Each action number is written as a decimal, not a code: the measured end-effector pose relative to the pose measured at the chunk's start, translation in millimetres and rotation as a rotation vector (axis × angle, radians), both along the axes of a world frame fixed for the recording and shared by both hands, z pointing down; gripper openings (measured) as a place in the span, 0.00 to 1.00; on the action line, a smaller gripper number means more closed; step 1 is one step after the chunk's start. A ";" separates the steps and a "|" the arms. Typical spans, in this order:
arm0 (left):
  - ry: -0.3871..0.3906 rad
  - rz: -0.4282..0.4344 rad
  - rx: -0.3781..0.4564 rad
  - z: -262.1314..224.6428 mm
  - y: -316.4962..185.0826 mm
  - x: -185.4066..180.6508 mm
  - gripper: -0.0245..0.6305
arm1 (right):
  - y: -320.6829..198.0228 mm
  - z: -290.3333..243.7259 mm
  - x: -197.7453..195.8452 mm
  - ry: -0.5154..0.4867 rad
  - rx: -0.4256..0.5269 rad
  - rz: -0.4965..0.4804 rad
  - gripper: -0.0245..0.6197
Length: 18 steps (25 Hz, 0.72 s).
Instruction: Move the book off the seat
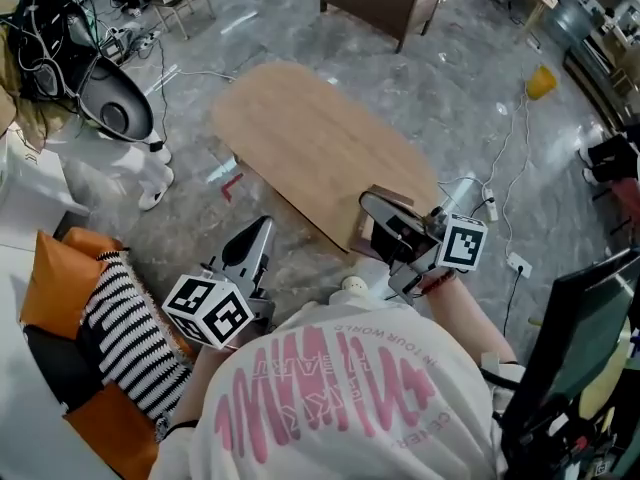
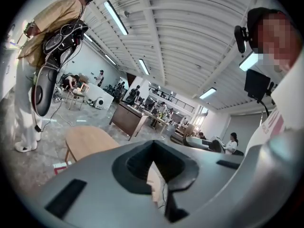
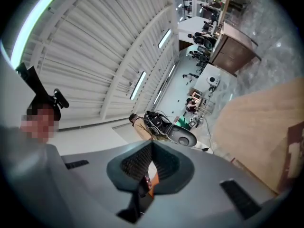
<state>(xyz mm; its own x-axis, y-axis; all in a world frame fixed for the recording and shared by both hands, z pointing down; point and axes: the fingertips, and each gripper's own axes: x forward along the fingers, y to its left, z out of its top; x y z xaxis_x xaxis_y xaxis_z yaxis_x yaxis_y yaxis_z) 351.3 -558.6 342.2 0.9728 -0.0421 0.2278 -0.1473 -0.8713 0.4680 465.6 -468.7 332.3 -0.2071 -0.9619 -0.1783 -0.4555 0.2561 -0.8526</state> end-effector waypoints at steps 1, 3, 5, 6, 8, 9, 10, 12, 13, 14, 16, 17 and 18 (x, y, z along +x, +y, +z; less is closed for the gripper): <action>-0.005 0.000 -0.001 1.6 0.0 -1.2 0.05 | -1.3 0.4 -1.7 -0.034 0.008 -0.002 0.06; -0.016 -0.004 -0.007 6.2 0.1 -2.5 0.05 | -2.2 4.0 -3.3 -0.064 0.003 -0.001 0.05; -0.028 -0.006 -0.012 11.8 2.4 -5.6 0.05 | -0.1 10.5 -6.3 -0.049 -0.021 -0.002 0.05; -0.034 -0.005 -0.014 14.7 3.9 -8.3 0.05 | 1.3 13.6 -8.4 -0.039 -0.032 -0.003 0.05; -0.045 0.001 -0.012 19.6 5.5 -13.3 0.05 | 2.6 17.8 -10.8 -0.029 -0.042 0.005 0.05; -0.048 0.005 -0.009 21.3 5.5 -14.7 0.05 | 2.3 19.0 -10.6 -0.032 -0.044 0.012 0.05; -0.050 0.011 -0.006 22.3 5.1 -15.3 0.05 | 1.5 19.8 -10.0 -0.039 -0.045 0.021 0.05; -0.048 0.018 -0.005 23.1 4.0 -14.8 0.05 | 0.0 20.0 -8.3 -0.055 -0.043 0.034 0.05; -0.047 0.019 -0.005 23.0 3.8 -13.7 0.05 | -0.1 19.8 -6.9 -0.059 -0.042 0.036 0.05; -0.046 0.019 -0.005 22.8 4.4 -11.9 0.05 | 0.6 19.7 -5.2 -0.058 -0.043 0.037 0.05; -0.048 0.020 -0.005 22.5 7.3 -7.7 0.05 | 3.3 19.6 -1.0 -0.049 -0.048 0.034 0.05; -0.051 0.020 -0.006 22.4 8.7 -5.7 0.05 | 4.4 19.1 1.5 -0.047 -0.050 0.032 0.05; -0.055 0.020 -0.008 22.4 9.3 -3.7 0.05 | 4.9 18.1 4.5 -0.048 -0.052 0.032 0.05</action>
